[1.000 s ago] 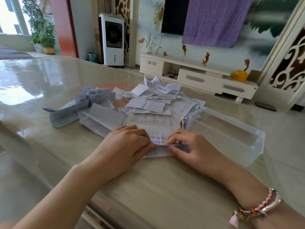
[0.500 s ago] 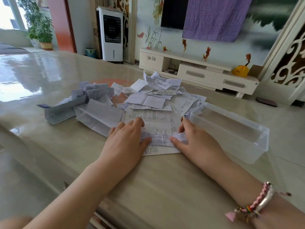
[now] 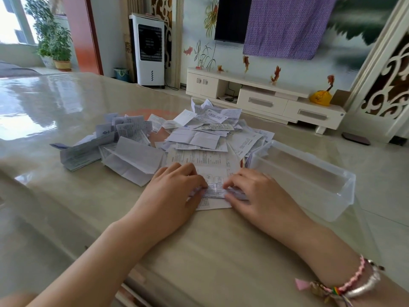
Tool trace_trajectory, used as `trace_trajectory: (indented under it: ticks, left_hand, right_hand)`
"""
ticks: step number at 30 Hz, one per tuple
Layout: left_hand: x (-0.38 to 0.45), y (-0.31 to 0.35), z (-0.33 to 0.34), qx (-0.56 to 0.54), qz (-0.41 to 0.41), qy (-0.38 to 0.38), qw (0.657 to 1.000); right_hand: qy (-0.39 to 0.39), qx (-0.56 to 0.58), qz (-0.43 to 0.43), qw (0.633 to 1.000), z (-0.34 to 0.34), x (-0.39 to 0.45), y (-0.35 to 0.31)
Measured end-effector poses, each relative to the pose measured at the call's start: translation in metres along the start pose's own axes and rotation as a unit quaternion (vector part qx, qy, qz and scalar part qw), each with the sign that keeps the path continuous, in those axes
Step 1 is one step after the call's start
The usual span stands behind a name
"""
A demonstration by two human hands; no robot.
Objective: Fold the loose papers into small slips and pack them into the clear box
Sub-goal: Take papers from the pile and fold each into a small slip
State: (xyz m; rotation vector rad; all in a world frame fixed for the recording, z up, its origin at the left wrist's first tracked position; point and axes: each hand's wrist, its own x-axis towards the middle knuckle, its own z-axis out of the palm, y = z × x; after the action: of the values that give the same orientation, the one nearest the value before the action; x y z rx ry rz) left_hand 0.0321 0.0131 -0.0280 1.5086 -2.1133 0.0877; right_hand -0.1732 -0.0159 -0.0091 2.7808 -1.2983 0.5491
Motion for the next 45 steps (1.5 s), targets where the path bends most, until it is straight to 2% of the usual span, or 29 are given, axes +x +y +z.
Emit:
trace_trajectory:
  ticks: [4,7,10,13,15,19,21,23,28,31,35,39,45]
  left_hand:
    - [0.000,-0.002,-0.003,-0.010,-0.001,-0.025,1.000]
    - [-0.001,-0.004,-0.003,-0.008,0.011,0.005,1.000]
    - [-0.003,-0.002,-0.004,0.006,0.015,0.073,0.997]
    - [-0.003,0.005,-0.010,-0.001,-0.015,0.175,0.985]
    - [-0.003,0.009,-0.013,-0.034,-0.034,0.203,0.978]
    - [-0.006,0.012,-0.010,-0.131,-0.043,0.132,0.982]
    - [-0.006,0.012,-0.006,-0.148,-0.049,0.086,0.984]
    - [-0.006,0.012,-0.003,-0.133,-0.038,0.085,0.987]
    - [-0.006,0.019,-0.011,-0.096,-0.100,0.207,0.968]
    - [-0.004,0.019,-0.017,-0.063,-0.094,0.263,0.958]
    - [-0.006,0.017,-0.014,-0.026,-0.048,0.193,0.980]
    - [-0.007,0.020,-0.008,-0.108,-0.070,0.125,0.984]
    - [-0.004,0.023,-0.010,-0.181,-0.072,0.122,0.973]
  right_hand:
    - [-0.014,0.007,-0.002,1.000,-0.001,0.002,0.004]
    - [-0.002,-0.017,-0.019,1.000,0.000,0.003,0.003]
    - [0.035,-0.043,-0.026,0.998,0.000,0.002,-0.003]
    - [0.062,0.012,0.004,0.998,-0.001,0.001,-0.005]
    - [0.071,0.062,0.027,0.995,-0.001,0.000,-0.004]
    - [0.091,0.122,0.038,0.988,0.000,0.001,-0.003]
    - [0.095,0.165,0.016,0.982,-0.001,0.001,-0.004]
    - [0.101,0.188,-0.009,0.977,-0.001,0.002,-0.006]
    - [0.129,0.245,-0.005,0.961,-0.003,0.001,-0.010]
    - [0.115,0.283,0.029,0.952,-0.005,0.001,-0.010]
    - [0.098,0.312,0.035,0.944,-0.007,0.000,-0.012]
    - [0.096,0.327,0.015,0.940,-0.008,0.000,-0.013]
    - [0.086,0.307,-0.025,0.948,-0.004,0.002,-0.013]
